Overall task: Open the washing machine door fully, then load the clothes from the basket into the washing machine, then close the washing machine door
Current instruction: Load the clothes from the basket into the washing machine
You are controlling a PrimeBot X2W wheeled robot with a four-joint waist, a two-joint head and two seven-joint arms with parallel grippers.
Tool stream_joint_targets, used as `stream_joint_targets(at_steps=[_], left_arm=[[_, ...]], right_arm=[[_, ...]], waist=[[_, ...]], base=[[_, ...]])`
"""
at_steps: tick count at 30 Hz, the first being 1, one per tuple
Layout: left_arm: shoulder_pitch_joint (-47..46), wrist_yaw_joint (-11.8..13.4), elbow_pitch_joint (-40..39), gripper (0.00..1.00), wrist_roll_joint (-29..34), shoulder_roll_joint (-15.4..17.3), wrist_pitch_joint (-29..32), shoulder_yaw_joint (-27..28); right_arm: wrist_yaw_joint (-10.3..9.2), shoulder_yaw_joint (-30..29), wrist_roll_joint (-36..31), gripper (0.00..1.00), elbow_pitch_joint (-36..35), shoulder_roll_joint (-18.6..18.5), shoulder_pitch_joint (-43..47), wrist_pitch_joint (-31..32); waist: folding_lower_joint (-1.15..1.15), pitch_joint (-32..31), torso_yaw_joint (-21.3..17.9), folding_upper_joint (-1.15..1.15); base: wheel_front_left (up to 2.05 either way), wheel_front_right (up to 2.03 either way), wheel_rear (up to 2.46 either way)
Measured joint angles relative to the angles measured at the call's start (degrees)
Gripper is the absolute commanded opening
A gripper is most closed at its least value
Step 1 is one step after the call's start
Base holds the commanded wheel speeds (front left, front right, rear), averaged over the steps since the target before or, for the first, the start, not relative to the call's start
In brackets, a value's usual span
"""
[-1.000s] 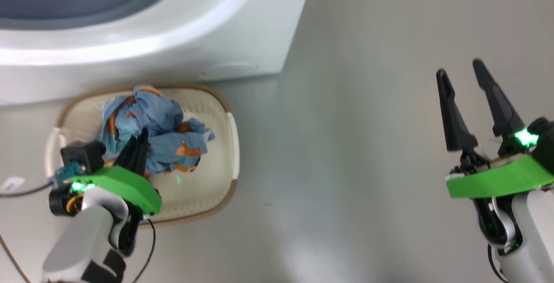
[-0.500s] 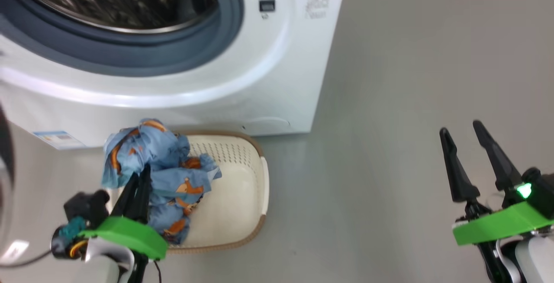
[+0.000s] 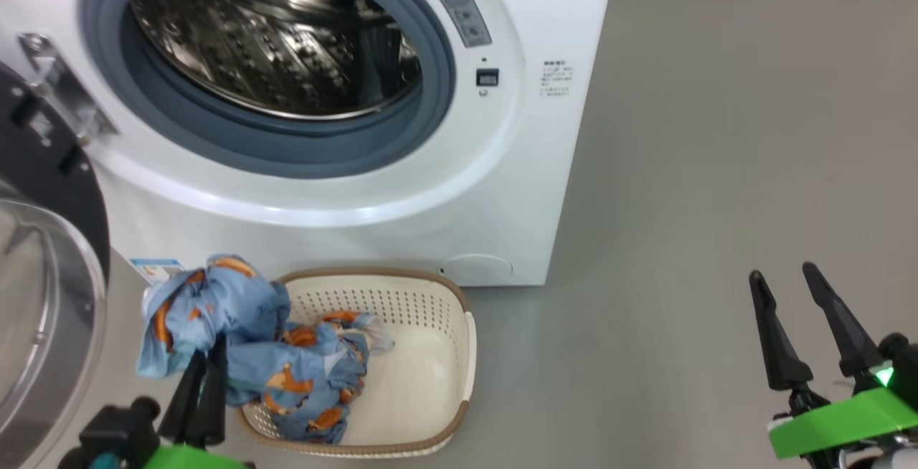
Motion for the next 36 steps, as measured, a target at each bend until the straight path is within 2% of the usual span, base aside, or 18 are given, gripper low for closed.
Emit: stream_joint_targets(at_steps=[9,20,27,36], left_arm=[[6.2,0.0,-5.6,0.00,2.1,-1.4,0.0,2.7],[4.9,0.0,-6.4,0.00,2.1,-1.8,0.0,3.3],[-3.1,0.0,-5.1,0.00,2.0,-2.0,0.0,3.0],[-20.4,0.0,0.5,0.00,1.4,-0.6,-0.4,3.2]], right_arm=[[0.01,-1.7,0.0,1.00,-0.1,0.8,3.2,0.0],[0.01,-2.4,0.0,1.00,-0.7,0.9,2.8,0.0],[0.01,-2.4,0.0,1.00,-1.2,0.9,-0.2,0.0],[0.01,-2.2,0.1,1.00,-1.9,1.0,-6.6,0.0]], waist=[[0.00,-2.5,1.2,0.00],[0.01,0.5,1.1,0.00],[0.01,4.4,0.7,0.00],[0.02,11.9,-0.3,0.00]], base=[[0.00,0.00,0.00],[0.00,0.00,0.00],[0.00,0.00,0.00],[0.00,0.00,0.00]])
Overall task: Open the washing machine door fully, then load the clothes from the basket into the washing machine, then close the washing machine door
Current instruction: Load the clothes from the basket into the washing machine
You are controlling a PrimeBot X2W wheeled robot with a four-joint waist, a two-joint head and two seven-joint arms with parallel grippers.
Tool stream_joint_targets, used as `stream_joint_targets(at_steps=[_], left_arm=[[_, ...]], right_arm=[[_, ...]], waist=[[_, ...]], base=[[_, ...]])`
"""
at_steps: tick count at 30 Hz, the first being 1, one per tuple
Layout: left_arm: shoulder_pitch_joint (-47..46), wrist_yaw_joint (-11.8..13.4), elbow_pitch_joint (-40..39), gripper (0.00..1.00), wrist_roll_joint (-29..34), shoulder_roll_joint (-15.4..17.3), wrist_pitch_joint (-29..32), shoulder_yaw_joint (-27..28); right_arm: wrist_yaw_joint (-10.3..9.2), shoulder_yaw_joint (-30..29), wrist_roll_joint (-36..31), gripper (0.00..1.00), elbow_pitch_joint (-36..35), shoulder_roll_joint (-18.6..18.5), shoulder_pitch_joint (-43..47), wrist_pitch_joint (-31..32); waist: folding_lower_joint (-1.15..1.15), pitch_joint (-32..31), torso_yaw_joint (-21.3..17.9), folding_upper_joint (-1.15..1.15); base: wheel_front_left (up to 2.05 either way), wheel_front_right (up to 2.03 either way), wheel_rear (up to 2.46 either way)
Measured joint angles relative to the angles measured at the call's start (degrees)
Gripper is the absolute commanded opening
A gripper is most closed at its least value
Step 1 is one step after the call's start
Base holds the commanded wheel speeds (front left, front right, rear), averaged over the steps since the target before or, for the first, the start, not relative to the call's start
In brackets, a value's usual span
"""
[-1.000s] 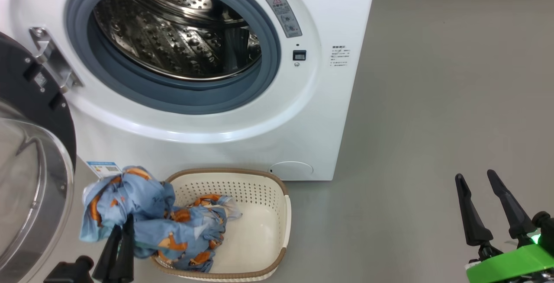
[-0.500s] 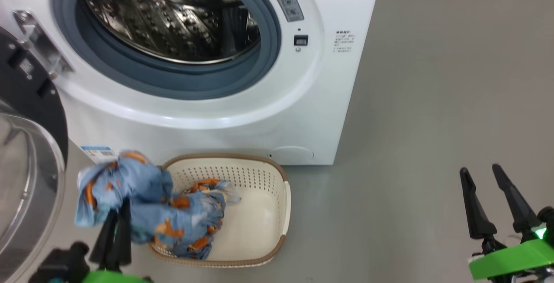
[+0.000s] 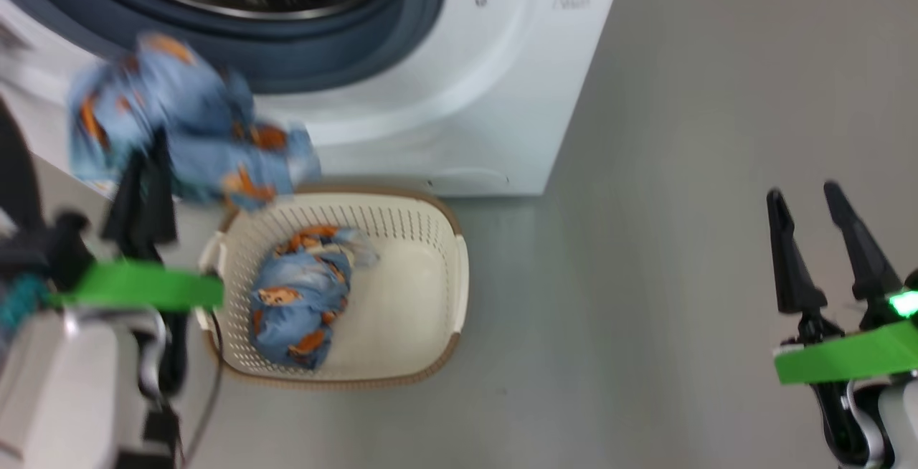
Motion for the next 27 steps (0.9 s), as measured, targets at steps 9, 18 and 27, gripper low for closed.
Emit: stream_joint_targets(at_steps=[9,18,27], left_arm=[[-17.6,0.0,11.4,0.00,-0.1,3.6,0.0,-0.3],[-35.6,0.0,25.2,0.00,-0.2,6.9,0.0,-1.3],[-44.1,0.0,27.7,0.07,4.1,9.4,0.0,-0.7]], right_arm=[[-0.01,1.4,0.1,1.00,-0.3,0.8,-5.1,0.0],[-0.01,2.4,0.2,1.00,-0.3,2.0,-7.5,0.0],[-0.01,3.5,0.2,1.00,-0.4,3.2,-8.5,0.0]], waist=[[0.00,7.2,-2.8,0.00],[0.00,12.1,-7.2,0.00],[-0.01,15.2,-12.2,0.00]], base=[[0.00,0.00,0.00],[0.00,0.00,0.00],[0.00,0.00,0.00]])
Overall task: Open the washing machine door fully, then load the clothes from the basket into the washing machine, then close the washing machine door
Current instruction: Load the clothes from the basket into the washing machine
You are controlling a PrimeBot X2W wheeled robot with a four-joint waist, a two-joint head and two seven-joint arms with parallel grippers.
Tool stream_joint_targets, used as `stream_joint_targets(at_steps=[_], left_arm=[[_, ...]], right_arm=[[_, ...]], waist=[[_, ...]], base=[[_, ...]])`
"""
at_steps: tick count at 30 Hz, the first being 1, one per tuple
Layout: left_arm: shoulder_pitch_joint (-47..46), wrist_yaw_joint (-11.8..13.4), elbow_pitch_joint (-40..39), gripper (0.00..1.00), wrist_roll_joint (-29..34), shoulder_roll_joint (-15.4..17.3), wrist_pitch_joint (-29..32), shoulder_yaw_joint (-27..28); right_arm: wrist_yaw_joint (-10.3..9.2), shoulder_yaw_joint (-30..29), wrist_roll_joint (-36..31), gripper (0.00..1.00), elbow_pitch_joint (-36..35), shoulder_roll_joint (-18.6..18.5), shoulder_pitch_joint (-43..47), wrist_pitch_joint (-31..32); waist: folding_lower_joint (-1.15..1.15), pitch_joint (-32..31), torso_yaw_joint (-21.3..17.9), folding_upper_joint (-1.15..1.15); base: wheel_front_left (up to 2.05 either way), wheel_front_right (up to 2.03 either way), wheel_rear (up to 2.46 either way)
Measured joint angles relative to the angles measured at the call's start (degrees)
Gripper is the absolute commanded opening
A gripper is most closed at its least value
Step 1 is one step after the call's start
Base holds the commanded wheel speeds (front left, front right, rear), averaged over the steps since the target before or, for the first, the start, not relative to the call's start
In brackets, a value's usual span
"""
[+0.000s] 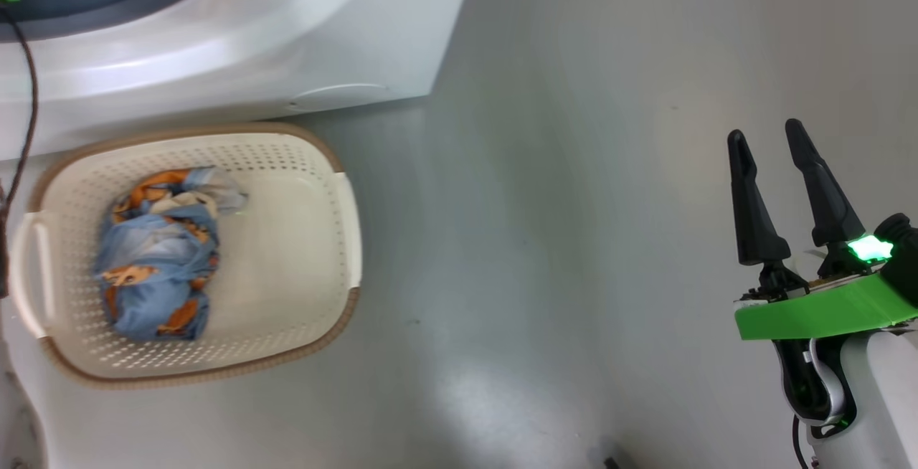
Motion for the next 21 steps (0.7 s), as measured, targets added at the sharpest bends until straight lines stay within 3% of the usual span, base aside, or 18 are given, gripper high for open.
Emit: stream_joint_targets(at_steps=[1,2,12,21], left_arm=[[0.0,0.1,0.4,0.75,0.2,0.0,0.0,0.4],[0.0,0.2,0.6,1.00,0.3,0.0,0.0,0.8],[2.2,0.4,1.6,1.00,1.6,-0.6,0.0,3.2],[8.3,0.3,0.7,1.00,1.6,-3.1,0.0,5.0]], right_arm=[[0.00,0.0,0.0,1.00,0.0,0.1,-0.2,0.0],[0.01,0.0,0.0,1.00,0.0,0.2,-0.5,0.0],[0.01,-0.1,0.0,1.00,0.0,0.3,-0.6,0.0],[0.01,0.0,0.0,1.00,0.2,-0.5,-0.6,0.0]], waist=[[0.00,0.2,-0.4,0.00],[0.00,0.3,-0.7,0.00],[-0.01,-0.4,-0.8,0.00],[-0.01,-3.0,0.9,0.00]], base=[[0.00,0.00,0.00],[0.00,0.00,0.00],[0.00,0.00,0.00],[0.00,0.00,0.00]])
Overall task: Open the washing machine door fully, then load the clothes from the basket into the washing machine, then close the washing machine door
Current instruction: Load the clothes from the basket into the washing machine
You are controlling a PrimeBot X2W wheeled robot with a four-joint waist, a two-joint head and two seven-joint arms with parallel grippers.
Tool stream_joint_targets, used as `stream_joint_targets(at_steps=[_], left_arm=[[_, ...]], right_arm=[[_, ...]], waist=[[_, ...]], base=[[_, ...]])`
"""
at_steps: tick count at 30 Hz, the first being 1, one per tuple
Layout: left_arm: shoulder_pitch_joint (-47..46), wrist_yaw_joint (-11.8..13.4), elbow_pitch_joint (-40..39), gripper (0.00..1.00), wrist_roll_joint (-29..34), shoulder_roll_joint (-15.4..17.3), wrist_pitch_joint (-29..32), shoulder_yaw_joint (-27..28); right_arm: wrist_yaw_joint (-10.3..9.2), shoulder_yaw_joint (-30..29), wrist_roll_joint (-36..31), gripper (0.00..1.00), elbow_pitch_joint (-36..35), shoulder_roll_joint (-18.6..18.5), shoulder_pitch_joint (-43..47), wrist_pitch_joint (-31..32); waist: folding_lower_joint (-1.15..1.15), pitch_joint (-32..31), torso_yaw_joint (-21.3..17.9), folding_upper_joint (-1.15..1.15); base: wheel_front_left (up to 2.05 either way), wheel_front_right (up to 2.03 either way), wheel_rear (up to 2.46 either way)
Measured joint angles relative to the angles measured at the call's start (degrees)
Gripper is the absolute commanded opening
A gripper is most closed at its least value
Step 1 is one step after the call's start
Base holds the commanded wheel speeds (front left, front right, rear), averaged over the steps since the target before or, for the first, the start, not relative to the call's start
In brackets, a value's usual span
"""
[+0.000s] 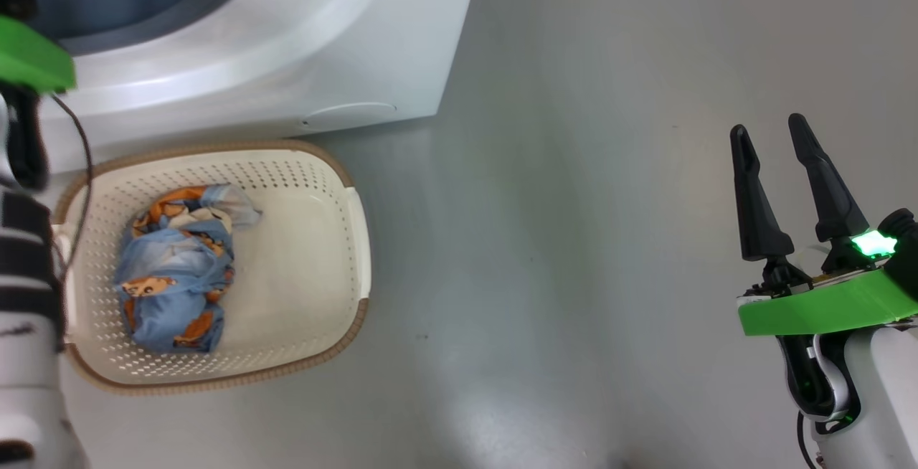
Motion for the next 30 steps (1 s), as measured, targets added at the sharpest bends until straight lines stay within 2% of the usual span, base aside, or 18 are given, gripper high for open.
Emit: stream_joint_targets(at_steps=[17,30], left_arm=[[21.2,-0.1,-10.7,1.00,1.5,-6.4,0.0,2.7],[37.1,-0.3,-18.7,1.00,2.4,-8.6,0.0,1.4]], right_arm=[[-0.01,0.4,0.0,1.00,1.2,-3.0,1.4,0.0],[0.00,0.0,-0.1,1.00,2.7,-3.6,8.3,0.0]], waist=[[0.00,-8.0,4.2,0.00],[0.00,-16.4,8.5,0.00]], base=[[0.00,0.00,0.00],[0.00,0.00,0.00]])
